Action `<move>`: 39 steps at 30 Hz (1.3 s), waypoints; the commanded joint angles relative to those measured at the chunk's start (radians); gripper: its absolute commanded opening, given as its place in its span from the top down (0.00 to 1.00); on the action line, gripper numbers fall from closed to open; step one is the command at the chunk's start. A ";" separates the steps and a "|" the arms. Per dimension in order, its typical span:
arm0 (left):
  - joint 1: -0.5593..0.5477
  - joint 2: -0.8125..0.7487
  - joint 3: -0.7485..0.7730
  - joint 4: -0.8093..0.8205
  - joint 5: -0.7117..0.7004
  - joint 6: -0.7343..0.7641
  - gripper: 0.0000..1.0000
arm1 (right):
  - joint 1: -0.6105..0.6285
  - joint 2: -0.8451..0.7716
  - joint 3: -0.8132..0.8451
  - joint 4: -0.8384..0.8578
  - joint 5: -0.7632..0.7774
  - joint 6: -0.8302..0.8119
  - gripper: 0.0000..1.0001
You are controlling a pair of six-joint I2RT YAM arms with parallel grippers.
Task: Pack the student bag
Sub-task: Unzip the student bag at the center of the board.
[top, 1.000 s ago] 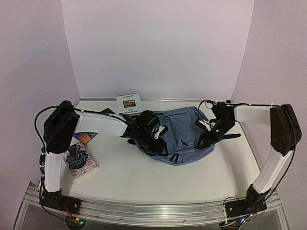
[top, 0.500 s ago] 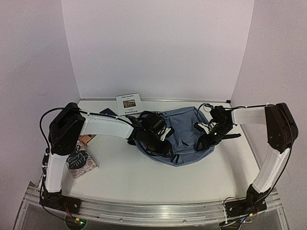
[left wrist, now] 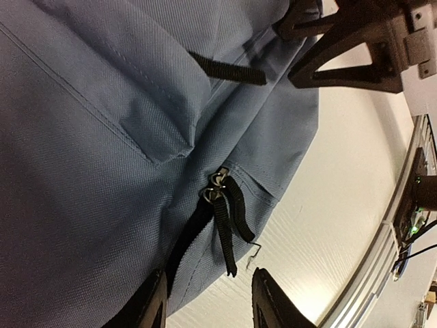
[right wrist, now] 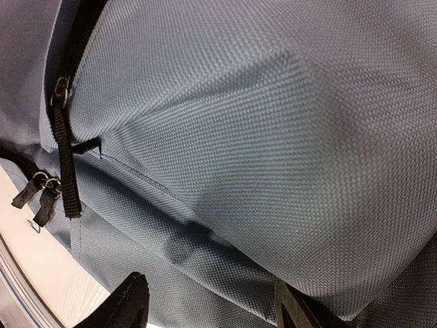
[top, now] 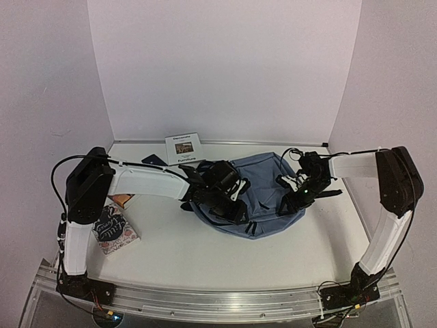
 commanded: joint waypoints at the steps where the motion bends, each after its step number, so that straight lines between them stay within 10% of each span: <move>1: -0.005 -0.123 -0.007 -0.004 -0.065 -0.013 0.57 | 0.000 0.021 -0.027 -0.028 0.001 0.011 0.37; 39: -0.031 0.186 0.178 -0.034 0.063 -0.069 0.76 | 0.000 -0.002 -0.058 -0.030 -0.001 -0.013 0.37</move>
